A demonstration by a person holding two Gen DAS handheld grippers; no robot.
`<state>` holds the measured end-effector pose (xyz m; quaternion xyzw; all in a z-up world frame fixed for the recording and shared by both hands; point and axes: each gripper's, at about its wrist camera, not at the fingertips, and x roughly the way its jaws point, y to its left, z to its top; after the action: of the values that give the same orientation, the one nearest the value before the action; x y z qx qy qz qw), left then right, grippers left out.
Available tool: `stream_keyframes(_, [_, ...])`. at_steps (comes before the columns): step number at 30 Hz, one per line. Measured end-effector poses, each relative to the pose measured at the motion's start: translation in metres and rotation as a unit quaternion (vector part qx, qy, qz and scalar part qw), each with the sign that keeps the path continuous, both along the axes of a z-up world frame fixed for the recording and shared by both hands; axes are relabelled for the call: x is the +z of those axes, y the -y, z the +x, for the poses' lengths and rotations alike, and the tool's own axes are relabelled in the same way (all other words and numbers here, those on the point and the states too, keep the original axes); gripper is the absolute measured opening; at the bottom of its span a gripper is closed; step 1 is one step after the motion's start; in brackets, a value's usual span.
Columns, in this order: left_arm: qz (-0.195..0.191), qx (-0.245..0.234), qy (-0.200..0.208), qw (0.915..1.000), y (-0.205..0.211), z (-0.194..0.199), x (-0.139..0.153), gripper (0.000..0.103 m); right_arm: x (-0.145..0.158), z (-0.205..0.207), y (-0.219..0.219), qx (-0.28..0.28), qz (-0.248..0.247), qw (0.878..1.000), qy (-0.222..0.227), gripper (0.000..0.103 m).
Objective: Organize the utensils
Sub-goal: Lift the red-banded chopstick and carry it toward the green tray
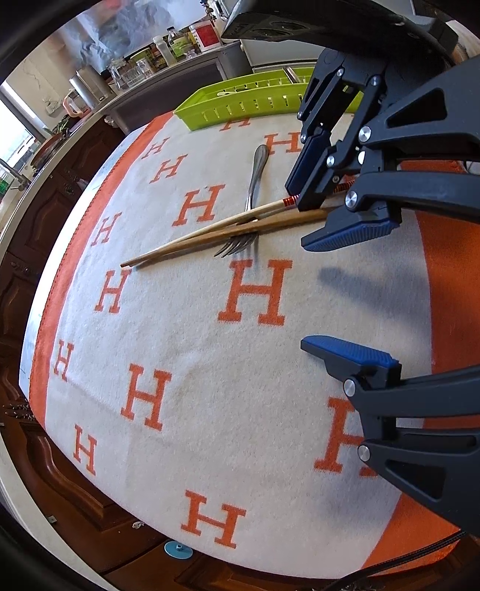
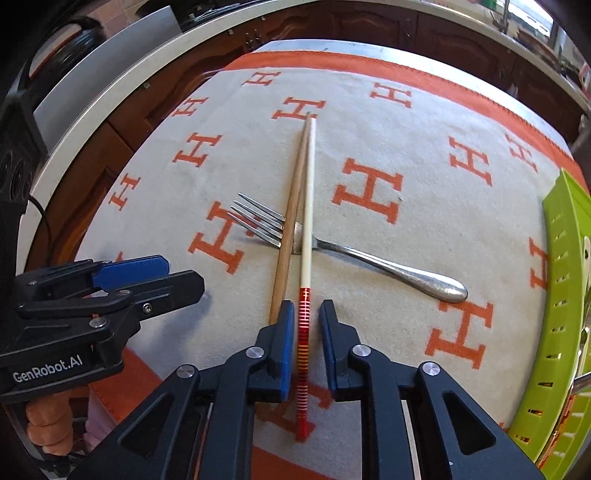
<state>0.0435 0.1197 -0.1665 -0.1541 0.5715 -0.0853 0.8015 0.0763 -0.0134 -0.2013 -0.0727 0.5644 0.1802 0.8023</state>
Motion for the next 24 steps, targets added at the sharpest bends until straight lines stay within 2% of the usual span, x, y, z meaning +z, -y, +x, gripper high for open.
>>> stream_keyframes(3, [-0.002,-0.002,0.002,1.0,0.006,0.001,0.002,0.046,0.0,-0.001,0.001,0.002,0.001,1.0,0.004,0.018])
stream_keyframes(5, [-0.001,-0.004,0.002,1.0,0.009,0.003,0.003,0.046,0.0,0.0,0.004,-0.004,-0.003,1.0,0.006,0.006])
stream_keyframes(8, [0.0,-0.008,-0.001,1.0,0.016,0.006,0.003,0.046,0.001,0.003,0.018,-0.024,0.037,0.999,-0.015,0.005])
stream_keyframes(13, [0.007,-0.017,-0.005,0.9998,0.032,0.012,0.003,0.046,0.009,0.0,0.039,-0.054,0.075,0.996,-0.013,0.005])
stream_keyframes(21, [0.032,-0.023,-0.007,0.9992,0.057,0.02,0.006,0.046,0.046,-0.01,0.078,-0.085,0.127,0.988,0.023,0.005])
stream_keyframes(24, [0.055,-0.023,-0.01,0.9982,0.07,0.024,0.005,0.046,0.06,-0.016,0.094,-0.096,0.142,0.985,0.037,0.005])
